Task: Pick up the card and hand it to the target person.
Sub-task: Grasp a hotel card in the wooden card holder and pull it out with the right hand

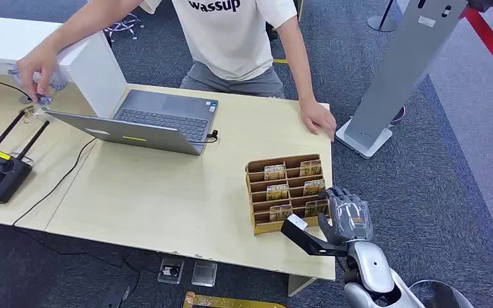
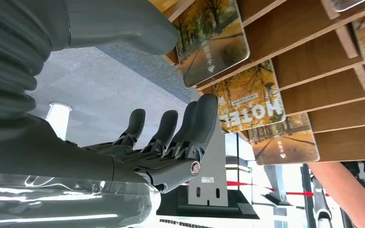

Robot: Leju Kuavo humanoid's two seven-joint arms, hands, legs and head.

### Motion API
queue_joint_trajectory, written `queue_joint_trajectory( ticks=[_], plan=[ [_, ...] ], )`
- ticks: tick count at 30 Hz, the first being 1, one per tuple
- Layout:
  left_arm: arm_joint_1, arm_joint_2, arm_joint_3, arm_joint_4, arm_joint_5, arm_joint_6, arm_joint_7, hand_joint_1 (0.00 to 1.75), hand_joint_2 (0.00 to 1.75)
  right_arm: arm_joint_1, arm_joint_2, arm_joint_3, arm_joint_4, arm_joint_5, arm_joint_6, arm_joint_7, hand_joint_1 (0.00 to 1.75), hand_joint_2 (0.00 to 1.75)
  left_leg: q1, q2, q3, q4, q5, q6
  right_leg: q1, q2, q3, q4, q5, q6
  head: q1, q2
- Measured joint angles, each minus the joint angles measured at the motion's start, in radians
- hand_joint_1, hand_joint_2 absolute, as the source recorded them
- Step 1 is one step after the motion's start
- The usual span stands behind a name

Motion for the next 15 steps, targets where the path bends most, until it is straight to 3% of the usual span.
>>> queue_joint_trajectory(
  ticks=[15],
  plan=[
    [0.0, 0.003, -0.009, 0.0, 0.0, -0.002, -0.001, 0.0, 1.75, 0.002, -0.003, 0.0, 0.023, -0.012, -0.006, -0.014, 0.82, 1.75, 0.0, 0.0, 0.0, 0.0, 0.0, 0.0, 0.0, 0.0, 0.0, 0.0, 0.0, 0.0, 0.0, 0.0]
  ],
)
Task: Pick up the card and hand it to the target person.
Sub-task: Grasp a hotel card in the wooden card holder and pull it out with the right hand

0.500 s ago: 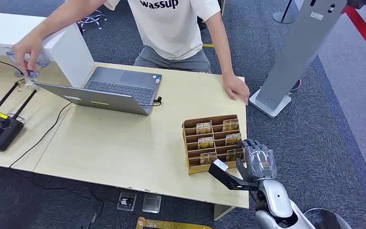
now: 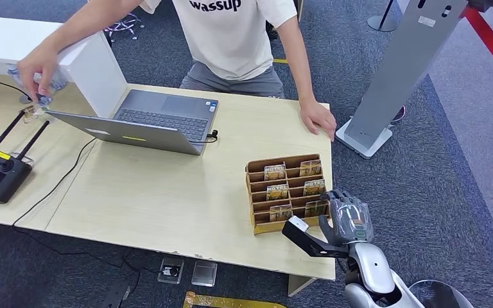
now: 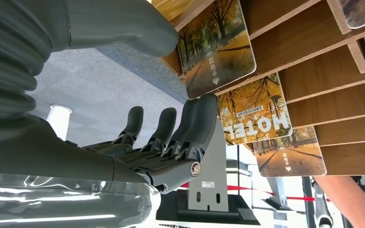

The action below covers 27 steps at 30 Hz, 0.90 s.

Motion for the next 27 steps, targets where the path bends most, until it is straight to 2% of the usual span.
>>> queue_joint_trajectory(
  ticks=[4, 11, 15, 25, 27],
  plan=[
    [0.0, 0.0, 0.0, 0.0, 0.0, 0.0, 0.0, 0.0, 1.75, 0.0, 0.0, 0.0, 0.005, -0.005, -0.002, -0.002, 0.85, 1.75, 0.0, 0.0, 0.0, 0.0, 0.0, 0.0, 0.0, 0.0, 0.0, 0.0, 0.0, 0.0, 0.0, 0.0],
    [0.0, 0.0, -0.002, 0.0, 0.001, 0.0, 0.0, 0.0, 1.75, 0.0, 0.001, 0.0, 0.012, -0.004, -0.003, -0.006, 1.05, 1.75, 0.0, 0.0, 0.0, 0.0, 0.0, 0.0, 0.0, 0.0, 0.0, 0.0, 0.0, 0.0, -0.001, 0.0],
    [0.0, 0.0, -0.002, 0.0, 0.003, 0.0, 0.0, 0.0, 1.75, 0.001, 0.001, 0.0, 0.012, -0.001, -0.006, -0.006, 1.3, 1.75, 0.0, 0.0, 0.0, 0.0, 0.0, 0.0, 0.0, 0.0, 0.0, 0.0, 0.0, 0.0, 0.0, 0.0],
    [0.0, 0.002, -0.003, 0.0, 0.003, 0.0, -0.001, 0.0, 1.75, 0.0, 0.001, -0.001, 0.011, 0.004, -0.011, -0.007, 1.65, 1.75, 0.0, 0.0, 0.0, 0.0, 0.0, 0.0, 0.0, 0.0, 0.0, 0.0, 0.0, 0.0, 0.0, 0.0],
    [0.0, 0.002, -0.003, 0.0, 0.003, 0.0, -0.002, 0.0, 0.87, 0.0, 0.001, -0.001, 0.011, 0.004, -0.011, -0.007, 1.73, 1.75, 0.0, 0.0, 0.0, 0.0, 0.0, 0.0, 0.0, 0.0, 0.0, 0.0, 0.0, 0.0, 0.0, 0.0]
  ],
)
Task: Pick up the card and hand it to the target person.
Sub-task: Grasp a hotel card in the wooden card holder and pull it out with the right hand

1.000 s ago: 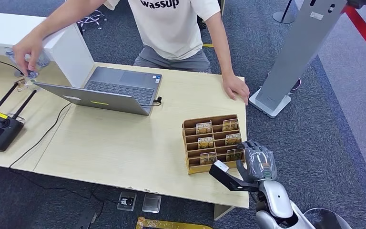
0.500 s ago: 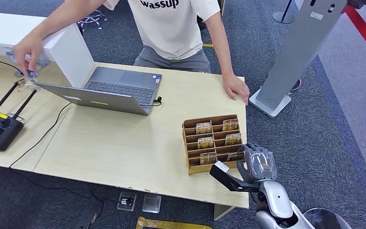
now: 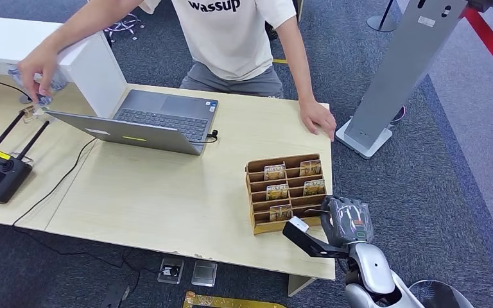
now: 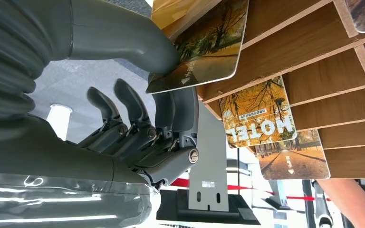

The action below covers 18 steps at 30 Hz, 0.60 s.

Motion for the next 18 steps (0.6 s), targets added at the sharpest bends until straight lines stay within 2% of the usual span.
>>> queue_joint_trajectory(
  ticks=[1, 2, 5, 18],
  plan=[
    [0.0, 0.0, 0.0, 0.0, 0.0, -0.001, 0.0, 0.0, 0.44, 0.0, 0.0, 0.0, 0.0, 0.0, 0.0, 0.0, 1.74, 1.75, 0.0, 0.0, 0.0, 0.0, 0.0, 0.0, 0.0, 0.0, 0.0, 0.0, 0.0, 0.0, 0.0, 0.0],
    [0.0, 0.0, 0.0, 0.0, 0.0, -0.002, -0.001, 0.0, 0.44, 0.0, 0.0, 0.0, 0.0, 0.0, 0.0, 0.0, 1.73, 1.75, 0.0, 0.0, 0.0, 0.0, 0.0, 0.0, 0.0, 0.0, 0.0, 0.0, 0.0, 0.0, 0.0, 0.0],
    [0.0, 0.001, -0.002, 0.0, -0.003, -0.018, -0.011, 0.0, 1.75, 0.0, 0.0, 0.0, 0.0, -0.006, 0.0, -0.001, 1.7, 1.75, 0.0, 0.0, 0.0, 0.0, 0.0, 0.0, 0.0, 0.0, 0.0, 0.0, 0.0, 0.0, 0.0, 0.0],
    [-0.001, 0.009, -0.019, 0.0, -0.016, -0.018, 0.017, 0.0, 1.75, 0.0, -0.001, -0.002, -0.011, -0.015, -0.001, 0.005, 1.69, 1.75, 0.0, 0.0, 0.0, 0.0, 0.0, 0.0, 0.0, 0.0, 0.0, 0.0, 0.0, 0.0, 0.0, 0.0]
  ],
)
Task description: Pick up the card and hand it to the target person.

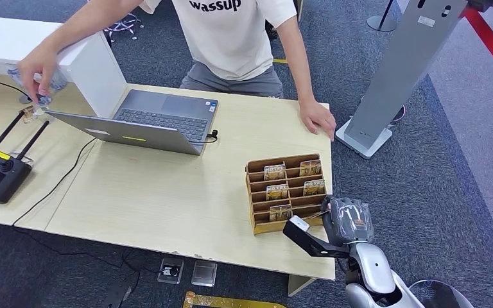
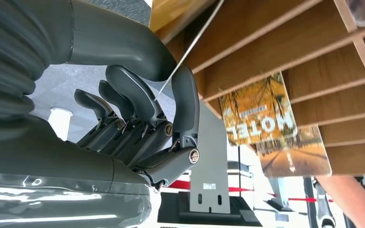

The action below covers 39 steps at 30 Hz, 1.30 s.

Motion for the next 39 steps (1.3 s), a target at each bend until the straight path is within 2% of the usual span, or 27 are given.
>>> queue_joint_trajectory(
  ticks=[9, 16, 22, 28, 35, 38, 39],
  plan=[
    [0.0, 0.001, 0.0, 0.0, 0.014, 0.022, 0.007, 0.0, 1.75, -0.019, -0.029, -0.033, -0.114, -0.005, 0.007, 0.052, 1.69, 1.75, 0.0, 0.0, 0.0, 0.0, 0.0, 0.0, 0.0, 0.0, 0.0, 0.0, 0.0, 0.0, 0.001, 0.0],
    [0.001, 0.001, 0.0, 0.0, 0.025, 0.032, 0.007, 0.0, 1.75, -0.095, -0.073, -0.054, -0.305, -0.005, 0.028, 0.113, 1.69, 1.75, 0.0, 0.0, 0.0, 0.0, 0.0, 0.0, 0.0, 0.0, 0.0, 0.0, 0.0, 0.0, 0.0, 0.0],
    [0.0, 0.0, -0.001, 0.0, 0.026, 0.033, 0.006, 0.0, 1.75, -0.155, -0.082, -0.052, -0.427, -0.009, 0.009, 0.113, 1.69, 1.75, 0.0, 0.0, 0.0, 0.0, 0.0, 0.0, 0.0, 0.0, 0.0, 0.0, 0.0, 0.0, 0.0, 0.0],
    [-0.001, 0.0, -0.001, 0.0, 0.026, -0.002, 0.011, 0.0, 1.75, -0.214, -0.061, -0.034, -0.413, -0.078, -0.046, 0.067, 1.69, 1.75, 0.0, 0.0, -0.001, 0.0, 0.0, 0.0, 0.0, 0.0, 0.0, 0.0, 0.0, 0.0, 0.001, 0.0],
    [-0.004, -0.001, -0.007, 0.0, 0.026, -0.093, 0.016, 0.0, 1.75, -0.286, -0.008, -0.015, -0.236, -0.168, -0.144, -0.021, 1.69, 1.75, 0.0, 0.0, -0.001, 0.0, 0.0, 0.0, 0.0, 0.0, 0.0, 0.001, 0.0, 0.0, 0.0, 0.0],
    [-0.004, -0.001, -0.01, 0.0, 0.026, -0.111, 0.014, 0.0, 1.75, -0.308, 0.015, -0.014, -0.143, -0.19, -0.166, -0.047, 1.44, 1.75, 0.0, 0.0, -0.001, 0.0, 0.0, 0.0, 0.0, 0.0, 0.0, 0.001, 0.0, 0.0, 0.0, 0.0],
    [-0.004, -0.001, -0.011, 0.0, 0.026, -0.114, 0.013, 0.0, 1.75, -0.313, 0.021, -0.013, -0.117, -0.194, -0.171, -0.053, 1.21, 1.75, 0.0, 0.0, -0.001, 0.0, 0.0, 0.0, 0.0, 0.0, 0.0, 0.001, 0.0, 0.0, 0.0, 0.0]
  ],
)
